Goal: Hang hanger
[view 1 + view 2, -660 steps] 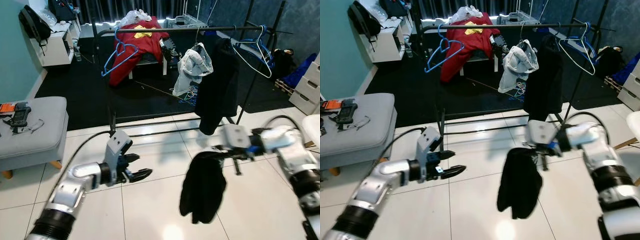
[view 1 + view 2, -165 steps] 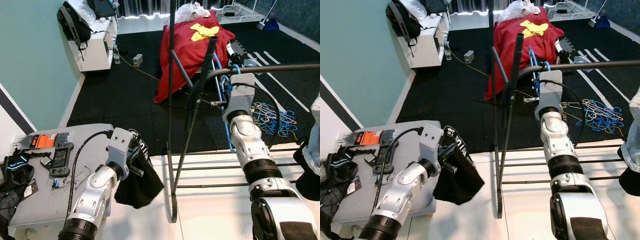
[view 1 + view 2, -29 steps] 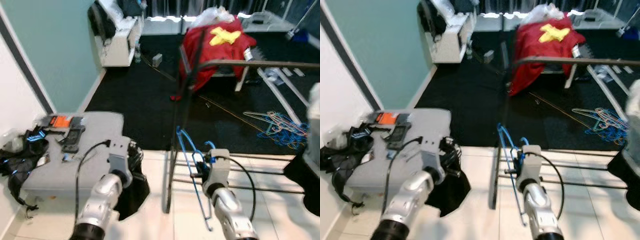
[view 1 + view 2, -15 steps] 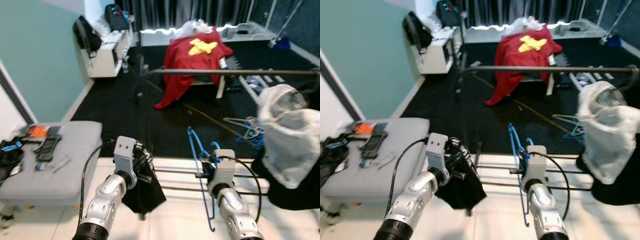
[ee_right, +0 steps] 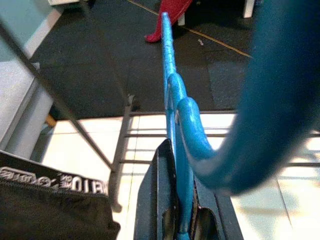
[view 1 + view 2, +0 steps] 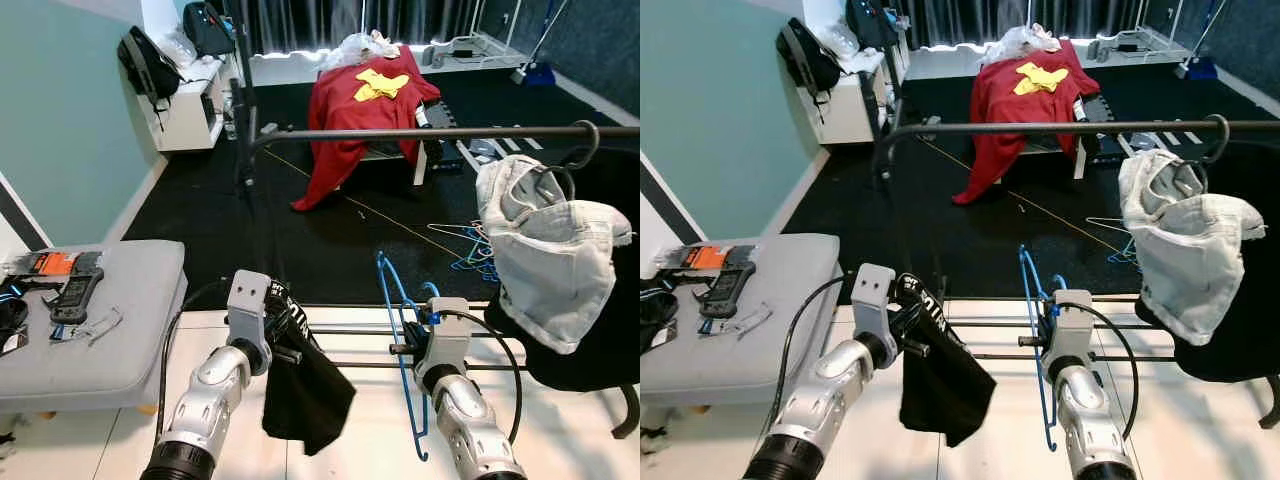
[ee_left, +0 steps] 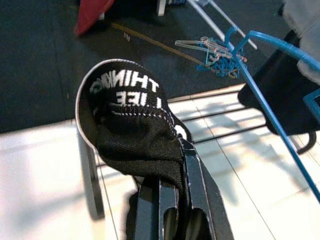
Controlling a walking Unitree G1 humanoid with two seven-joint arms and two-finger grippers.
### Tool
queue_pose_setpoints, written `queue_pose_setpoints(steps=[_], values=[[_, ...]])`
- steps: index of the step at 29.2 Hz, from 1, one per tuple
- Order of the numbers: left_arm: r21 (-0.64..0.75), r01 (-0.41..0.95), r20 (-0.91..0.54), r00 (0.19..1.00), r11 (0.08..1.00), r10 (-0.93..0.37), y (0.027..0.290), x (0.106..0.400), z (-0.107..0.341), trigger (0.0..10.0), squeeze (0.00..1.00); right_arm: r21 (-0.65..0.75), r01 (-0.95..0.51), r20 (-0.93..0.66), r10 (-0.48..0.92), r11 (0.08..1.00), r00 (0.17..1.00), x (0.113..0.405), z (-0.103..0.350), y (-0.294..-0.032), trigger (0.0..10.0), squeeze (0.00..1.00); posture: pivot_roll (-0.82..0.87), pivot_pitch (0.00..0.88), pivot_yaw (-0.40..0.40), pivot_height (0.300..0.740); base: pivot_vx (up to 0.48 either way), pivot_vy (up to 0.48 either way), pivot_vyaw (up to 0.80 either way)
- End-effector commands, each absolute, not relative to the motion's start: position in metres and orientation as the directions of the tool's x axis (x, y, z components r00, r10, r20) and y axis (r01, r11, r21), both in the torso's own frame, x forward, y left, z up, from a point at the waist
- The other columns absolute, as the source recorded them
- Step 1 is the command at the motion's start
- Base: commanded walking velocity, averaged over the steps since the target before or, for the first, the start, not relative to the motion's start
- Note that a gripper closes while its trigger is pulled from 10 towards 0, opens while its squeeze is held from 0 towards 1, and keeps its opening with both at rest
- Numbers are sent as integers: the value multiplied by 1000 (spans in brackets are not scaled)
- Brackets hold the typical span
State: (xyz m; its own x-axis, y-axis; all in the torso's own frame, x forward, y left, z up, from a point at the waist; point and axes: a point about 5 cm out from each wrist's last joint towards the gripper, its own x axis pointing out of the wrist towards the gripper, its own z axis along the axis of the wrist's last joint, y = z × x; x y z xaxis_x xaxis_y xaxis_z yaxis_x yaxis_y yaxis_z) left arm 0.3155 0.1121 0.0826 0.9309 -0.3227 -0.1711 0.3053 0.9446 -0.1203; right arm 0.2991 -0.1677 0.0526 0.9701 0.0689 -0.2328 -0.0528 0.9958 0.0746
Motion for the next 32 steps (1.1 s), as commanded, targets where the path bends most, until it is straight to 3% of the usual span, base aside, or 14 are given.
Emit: queue_pose_setpoints(steps=[1,4,9,12,13,15,18,19,20,30,32], values=[[-96,296,-168,936,950,-308,116,316,82,10000,0,80,-68,-219,84,994,972,299,55,-167,10000,0,-117,42,21,740,0,0,0],[-55,331,-140,932,942,-336,115,319,87,10000,0,60,-132,-190,142,989,972,300,61,-171,10000,0,-120,44,21,740,0,0,0],[50,490,-32,872,870,-489,108,319,106,10000,0,64,-297,-151,303,953,941,299,75,-174,10000,0,-124,44,23,740,0,0,0],[175,634,35,760,753,-649,103,319,126,10000,0,24,-491,-185,486,871,854,289,84,-181,10000,0,-136,45,33,740,0,0,0],[175,634,35,760,753,-649,103,319,126,10000,0,24,-491,-185,486,871,854,289,84,-181,10000,0,-136,45,33,740,0,0,0],[329,719,-30,656,612,-754,103,318,128,10000,0,22,-591,-238,579,806,780,278,92,-193,10000,0,-142,46,36,740,0,0,0],[388,747,-83,612,541,-786,105,318,126,10000,0,17,-642,-275,621,766,734,270,96,-202,10000,0,-149,46,45,740,0,0,0],[456,768,-146,562,449,-814,112,319,123,10000,0,-10,-704,-368,652,710,663,259,102,-220,10000,0,-157,47,52,740,0,0,0],[468,776,-169,548,422,-819,116,319,123,10000,0,-28,-719,-403,651,694,644,255,105,-228,10000,0,-159,47,55,740,0,0,0],[542,786,-306,513,296,-802,140,326,125,10000,0,14,-739,-483,652,673,584,234,129,-270,10000,0,-151,49,63,740,0,0,0],[567,762,-289,540,312,-791,146,329,130,10000,0,131,-776,-477,725,617,497,215,149,-279,10000,0,-158,56,69,740,0,0,0]])
